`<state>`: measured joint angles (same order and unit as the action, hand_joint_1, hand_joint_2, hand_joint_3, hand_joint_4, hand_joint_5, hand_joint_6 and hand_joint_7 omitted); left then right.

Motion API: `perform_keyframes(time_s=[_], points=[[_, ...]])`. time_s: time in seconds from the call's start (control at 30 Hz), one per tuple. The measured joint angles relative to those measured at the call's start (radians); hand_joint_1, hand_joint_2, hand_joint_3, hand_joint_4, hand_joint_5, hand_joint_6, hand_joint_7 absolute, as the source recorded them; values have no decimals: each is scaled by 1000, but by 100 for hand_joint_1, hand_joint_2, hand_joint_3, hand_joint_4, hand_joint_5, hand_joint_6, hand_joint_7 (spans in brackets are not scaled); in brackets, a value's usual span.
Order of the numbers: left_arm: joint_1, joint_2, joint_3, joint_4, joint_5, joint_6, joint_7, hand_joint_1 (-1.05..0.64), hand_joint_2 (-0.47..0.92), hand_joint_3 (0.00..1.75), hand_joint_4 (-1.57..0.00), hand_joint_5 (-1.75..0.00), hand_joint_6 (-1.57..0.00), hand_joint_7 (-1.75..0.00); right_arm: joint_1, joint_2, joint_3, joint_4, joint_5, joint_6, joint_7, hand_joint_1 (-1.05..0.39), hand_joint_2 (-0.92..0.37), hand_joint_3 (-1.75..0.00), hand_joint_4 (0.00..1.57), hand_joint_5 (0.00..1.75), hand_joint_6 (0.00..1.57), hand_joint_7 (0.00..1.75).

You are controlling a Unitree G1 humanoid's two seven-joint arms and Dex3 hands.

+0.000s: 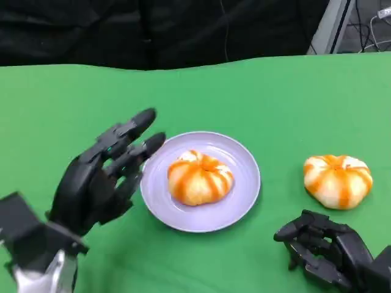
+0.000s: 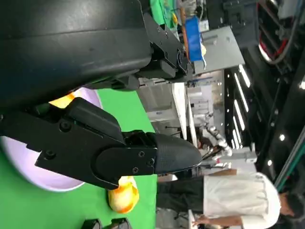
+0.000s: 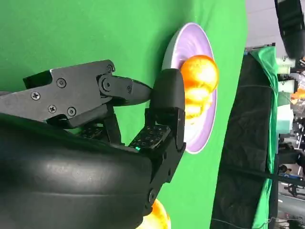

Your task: Grasp the bread from the table and place it into the plate.

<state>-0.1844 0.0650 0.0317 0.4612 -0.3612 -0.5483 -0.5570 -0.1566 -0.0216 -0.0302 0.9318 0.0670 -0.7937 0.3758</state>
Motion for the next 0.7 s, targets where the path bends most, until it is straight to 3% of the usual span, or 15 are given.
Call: perform_keyframes(time_s=[0.3, 0.7], points=[[130, 34, 105, -5, -44, -22, -84, -58, 92, 38, -49, -4, -40, -1, -1, -1, -3, 3, 0, 0, 1, -26, -92, -43, 66, 170, 81, 93], [142, 59, 244, 157, -115, -95, -213, -48, 92, 30, -57, -4, -49, -3, -2, -3, -13, 9, 8, 0, 21, -24, -92, -45, 65, 171, 81, 93]])
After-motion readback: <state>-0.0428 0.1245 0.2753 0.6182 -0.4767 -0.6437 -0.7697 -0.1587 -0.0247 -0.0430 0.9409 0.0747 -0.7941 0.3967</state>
